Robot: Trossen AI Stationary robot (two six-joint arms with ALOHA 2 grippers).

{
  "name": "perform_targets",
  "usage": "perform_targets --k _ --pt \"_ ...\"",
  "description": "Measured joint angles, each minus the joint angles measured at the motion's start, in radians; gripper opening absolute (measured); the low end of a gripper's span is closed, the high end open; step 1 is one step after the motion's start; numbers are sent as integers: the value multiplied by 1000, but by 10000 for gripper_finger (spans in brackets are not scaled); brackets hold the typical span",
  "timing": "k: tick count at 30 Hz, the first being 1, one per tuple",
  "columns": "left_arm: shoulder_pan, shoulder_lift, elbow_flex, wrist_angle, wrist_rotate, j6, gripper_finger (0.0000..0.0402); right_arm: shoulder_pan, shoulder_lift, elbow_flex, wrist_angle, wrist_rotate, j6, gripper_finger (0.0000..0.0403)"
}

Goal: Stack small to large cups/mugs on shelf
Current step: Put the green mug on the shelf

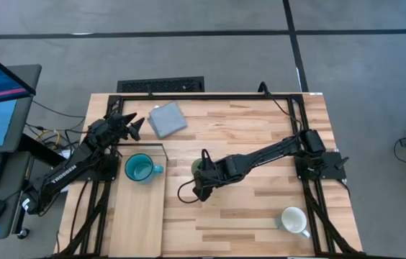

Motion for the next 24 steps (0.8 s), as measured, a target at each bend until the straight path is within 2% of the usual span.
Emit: perform_targets --k 13,24 --pt "0 0 0 0 -1 23 261 -7 0 0 6 0 0 280" --pt "0 0 0 0 -1 29 261 -13 1 -72 138 -40 33 280"
